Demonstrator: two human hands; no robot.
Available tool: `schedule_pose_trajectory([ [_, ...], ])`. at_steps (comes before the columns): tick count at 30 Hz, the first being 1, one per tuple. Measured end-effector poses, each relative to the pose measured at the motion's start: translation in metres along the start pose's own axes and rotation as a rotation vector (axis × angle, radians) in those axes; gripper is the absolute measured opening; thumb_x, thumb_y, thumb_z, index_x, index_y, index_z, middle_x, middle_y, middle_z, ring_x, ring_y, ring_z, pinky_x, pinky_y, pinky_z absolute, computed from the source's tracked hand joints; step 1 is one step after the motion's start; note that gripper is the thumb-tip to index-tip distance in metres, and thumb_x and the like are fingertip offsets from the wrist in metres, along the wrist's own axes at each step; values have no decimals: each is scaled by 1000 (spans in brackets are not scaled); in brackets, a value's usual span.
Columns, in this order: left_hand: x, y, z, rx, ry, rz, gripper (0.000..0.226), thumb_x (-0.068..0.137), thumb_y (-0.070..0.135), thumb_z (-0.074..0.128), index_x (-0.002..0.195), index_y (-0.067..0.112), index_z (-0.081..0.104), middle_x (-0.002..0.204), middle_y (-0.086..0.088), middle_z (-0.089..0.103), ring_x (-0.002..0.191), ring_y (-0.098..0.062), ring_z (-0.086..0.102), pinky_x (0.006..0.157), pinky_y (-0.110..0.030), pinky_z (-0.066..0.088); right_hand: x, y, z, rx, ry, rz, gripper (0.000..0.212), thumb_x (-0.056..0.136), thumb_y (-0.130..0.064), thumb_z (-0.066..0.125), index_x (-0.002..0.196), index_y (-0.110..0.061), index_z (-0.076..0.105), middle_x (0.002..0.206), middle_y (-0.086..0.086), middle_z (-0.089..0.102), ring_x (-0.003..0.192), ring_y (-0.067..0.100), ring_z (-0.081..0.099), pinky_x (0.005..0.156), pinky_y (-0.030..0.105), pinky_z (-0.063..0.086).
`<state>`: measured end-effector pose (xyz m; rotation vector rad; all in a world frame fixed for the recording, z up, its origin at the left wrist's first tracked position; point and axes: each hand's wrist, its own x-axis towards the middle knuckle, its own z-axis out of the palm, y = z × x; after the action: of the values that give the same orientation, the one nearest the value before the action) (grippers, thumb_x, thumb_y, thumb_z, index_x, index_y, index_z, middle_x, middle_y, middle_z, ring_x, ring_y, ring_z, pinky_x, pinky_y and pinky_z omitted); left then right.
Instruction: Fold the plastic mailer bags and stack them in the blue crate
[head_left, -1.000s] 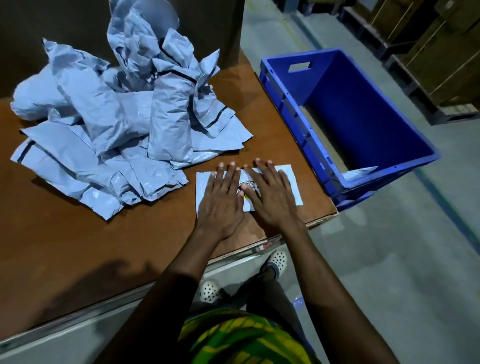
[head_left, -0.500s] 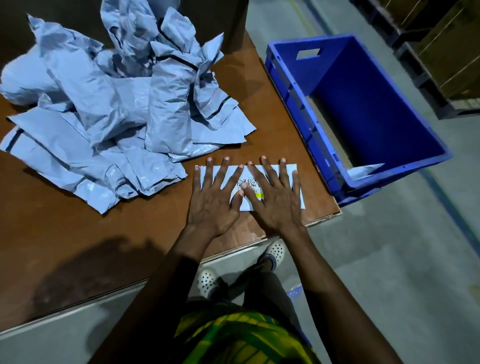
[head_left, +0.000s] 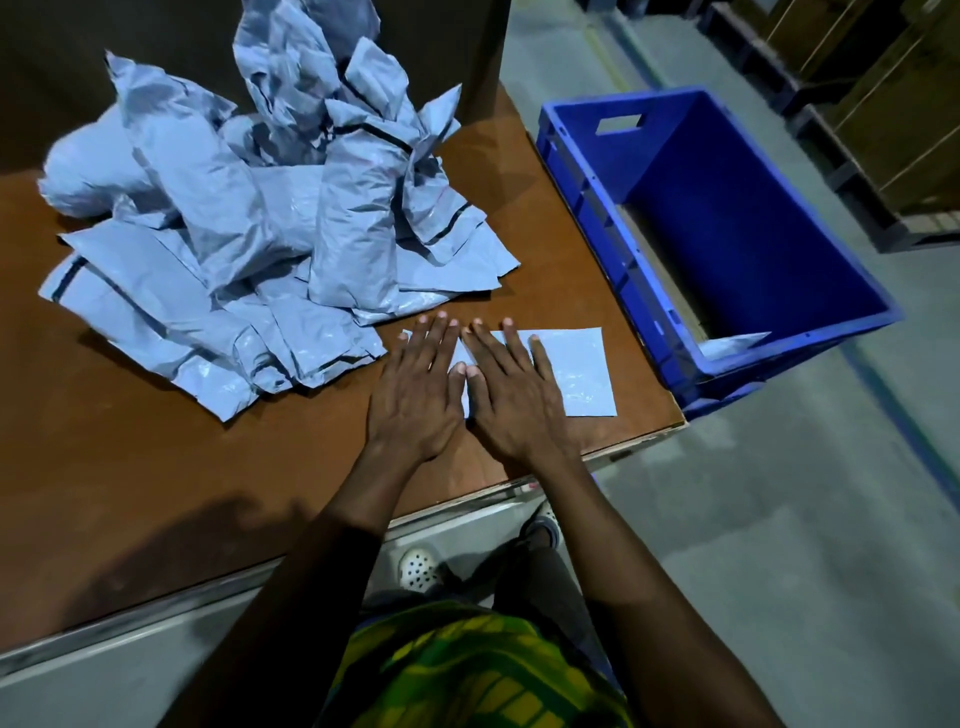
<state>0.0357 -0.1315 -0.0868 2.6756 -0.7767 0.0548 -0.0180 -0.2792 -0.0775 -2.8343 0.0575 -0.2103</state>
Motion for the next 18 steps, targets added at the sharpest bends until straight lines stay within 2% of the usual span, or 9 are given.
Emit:
schedule_pose_trajectory([
  [2,0,-6,3,11,21,-11,62,109,42,21,164,13,25,172,-9,19,159,-27,14,129,-49,14,-1,6,-2,-8,-3,4,54,112,-46,28,163,-30,32,171,-9,25,162,17,5,130,46,9],
  [6,1,-10,3,17,39,-46,68,108,51,23,165,15,21,173,-7,16,160,-24,10,130,-45,8,-10,29,-18,-16,-60,103,64,106,-69,26,163,-41,26,174,-14,12,161,16,-6,130,40,0],
  [9,-1,-12,2,6,44,-70,72,107,56,22,166,14,17,173,-6,11,161,-21,6,130,-41,2,-21,52,-30,-37,-45,170,70,104,-74,24,165,-40,20,174,-13,8,161,16,-7,130,40,-1],
  [11,-4,-15,-1,-33,75,-75,72,108,55,26,165,10,20,173,-7,13,160,-21,9,130,-40,4,-25,65,-34,-39,-12,230,70,104,-73,19,165,-38,19,174,-10,9,162,18,-5,130,43,0],
  [13,-6,-17,-5,-83,139,-89,63,110,43,36,159,4,34,168,-12,27,157,-27,23,129,-43,15,-27,71,-36,-34,50,309,70,106,-70,19,165,-34,24,174,-6,14,162,20,-1,130,43,1],
  [15,-7,-18,-4,-67,254,-66,45,106,21,51,143,-4,56,152,-23,50,143,-38,47,121,-49,35,-25,67,-37,-25,141,333,67,107,-61,32,161,-22,38,170,0,29,161,23,13,130,46,8],
  [17,-11,-15,-2,-20,376,-39,28,95,0,66,122,-5,70,129,-26,66,119,-44,63,102,-50,52,-18,52,-36,23,229,165,53,106,-45,50,149,-15,54,159,7,48,153,27,33,127,46,23],
  [18,-14,-13,-2,-7,415,-36,23,90,-4,69,113,-2,74,117,-24,69,107,-43,65,91,-50,54,-13,40,-33,77,243,48,46,104,-37,57,143,-13,61,151,8,56,146,28,43,122,44,33],
])
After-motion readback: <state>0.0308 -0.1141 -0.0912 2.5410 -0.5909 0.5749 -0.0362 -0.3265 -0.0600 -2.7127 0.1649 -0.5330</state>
